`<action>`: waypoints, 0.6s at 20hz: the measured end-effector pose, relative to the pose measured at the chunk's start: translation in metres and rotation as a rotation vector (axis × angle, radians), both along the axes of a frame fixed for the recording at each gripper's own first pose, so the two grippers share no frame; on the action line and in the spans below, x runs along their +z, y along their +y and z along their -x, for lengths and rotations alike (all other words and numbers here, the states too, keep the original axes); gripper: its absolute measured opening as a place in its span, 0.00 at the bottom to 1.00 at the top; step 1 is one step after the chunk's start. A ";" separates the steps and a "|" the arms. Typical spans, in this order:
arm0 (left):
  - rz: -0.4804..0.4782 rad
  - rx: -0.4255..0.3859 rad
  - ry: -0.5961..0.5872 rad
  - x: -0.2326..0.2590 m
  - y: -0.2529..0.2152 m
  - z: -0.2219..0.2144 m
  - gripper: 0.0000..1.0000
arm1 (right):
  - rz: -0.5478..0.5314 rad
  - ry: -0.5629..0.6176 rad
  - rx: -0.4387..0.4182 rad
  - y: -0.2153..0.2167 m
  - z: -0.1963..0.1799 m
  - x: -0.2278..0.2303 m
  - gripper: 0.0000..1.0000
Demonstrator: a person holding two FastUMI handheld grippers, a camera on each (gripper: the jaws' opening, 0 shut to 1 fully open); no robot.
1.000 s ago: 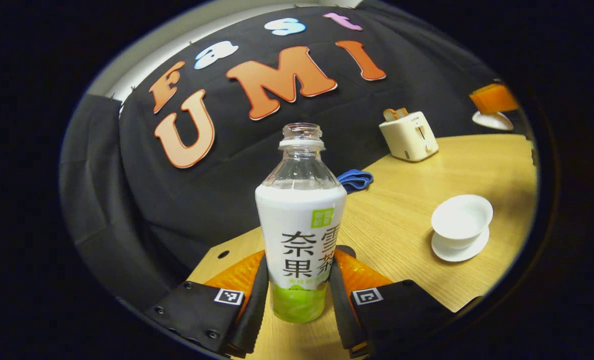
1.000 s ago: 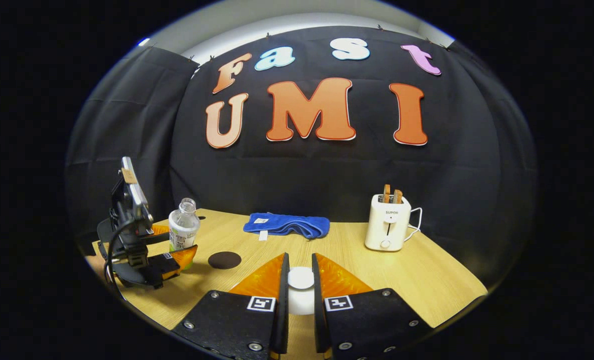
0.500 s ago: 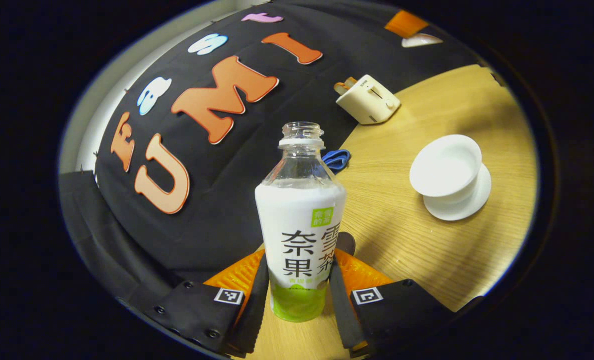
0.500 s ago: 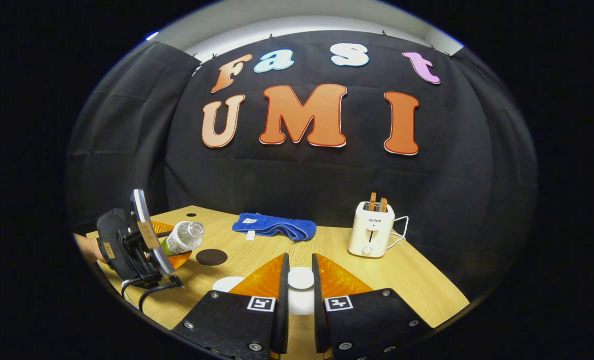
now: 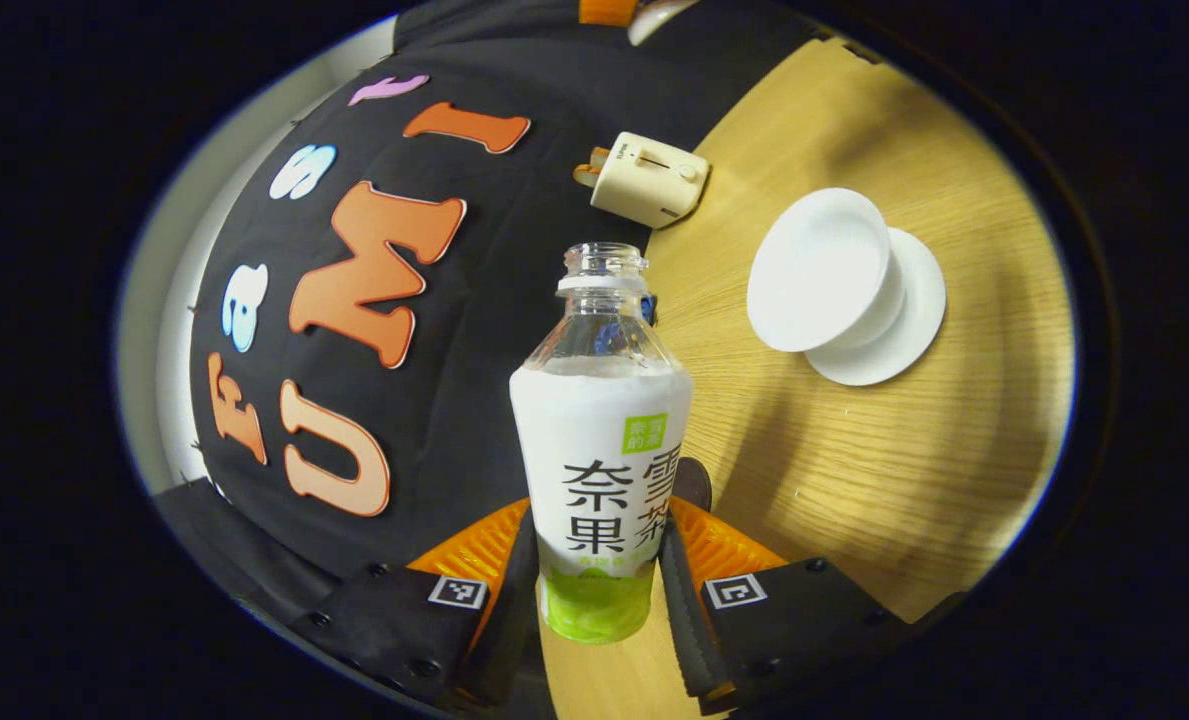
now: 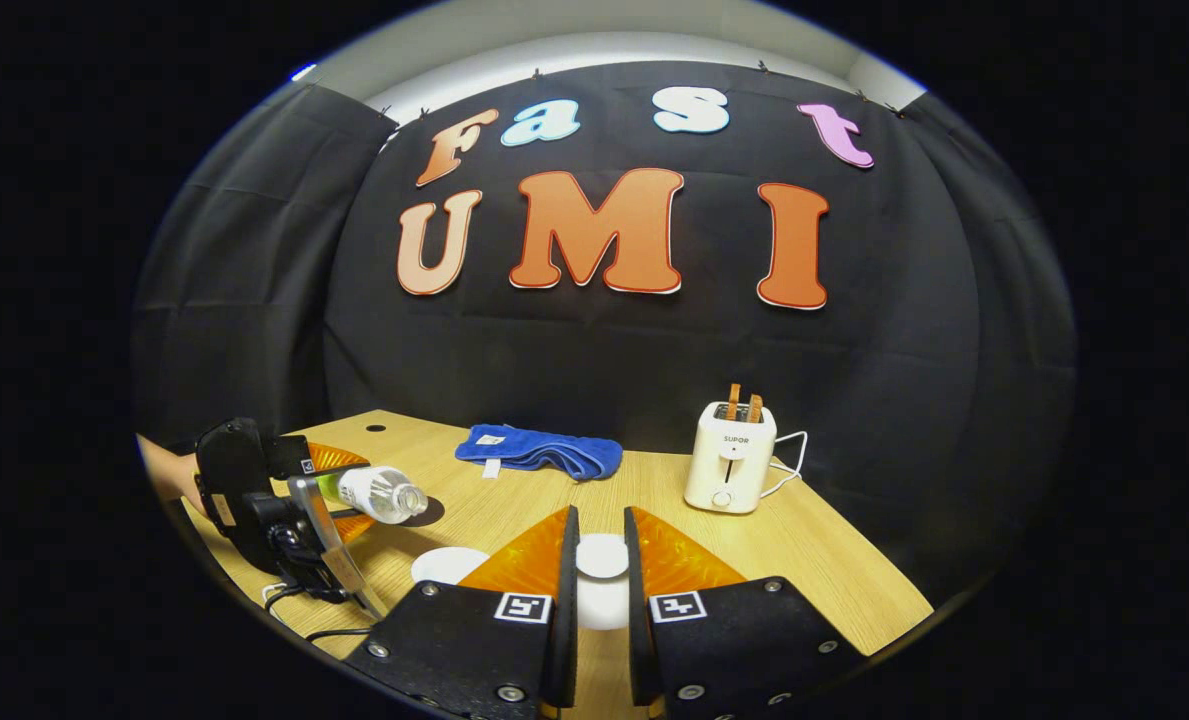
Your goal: Open the teacup lid with one hand, grasp the water bottle and pour water into the teacup with the other hand; after pouring, place the water bottle on the coaster and then close the teacup lid.
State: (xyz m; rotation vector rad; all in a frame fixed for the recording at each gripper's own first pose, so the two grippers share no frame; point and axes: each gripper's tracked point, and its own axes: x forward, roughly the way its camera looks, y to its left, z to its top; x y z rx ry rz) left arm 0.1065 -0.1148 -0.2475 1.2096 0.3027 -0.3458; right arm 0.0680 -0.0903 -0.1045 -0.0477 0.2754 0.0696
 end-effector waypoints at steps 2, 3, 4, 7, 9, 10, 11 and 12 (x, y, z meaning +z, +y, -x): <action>-0.044 -0.019 -0.001 0.000 0.000 0.001 0.64 | 0.000 -0.001 -0.002 -0.002 0.000 0.000 0.22; -0.068 -0.030 -0.005 0.001 -0.001 0.000 0.64 | 0.000 0.000 -0.005 -0.003 0.001 -0.001 0.22; -0.094 -0.042 -0.008 0.001 0.000 -0.001 0.64 | 0.002 0.001 -0.005 -0.004 0.001 -0.001 0.22; -0.174 -0.081 -0.024 0.002 -0.002 -0.001 0.66 | 0.001 0.001 -0.009 -0.007 0.002 -0.002 0.22; -0.229 -0.103 -0.043 0.007 0.001 -0.001 0.65 | 0.003 0.000 -0.010 -0.008 0.003 -0.003 0.22; -0.252 -0.112 -0.047 0.008 0.002 -0.001 0.65 | 0.002 0.000 -0.014 -0.009 0.004 -0.004 0.22; -0.270 -0.119 -0.051 0.009 0.002 -0.002 0.64 | 0.000 0.000 -0.012 -0.009 0.004 -0.004 0.22; -0.289 -0.128 -0.056 0.011 0.001 -0.002 0.64 | -0.001 -0.002 -0.012 -0.008 0.004 -0.003 0.22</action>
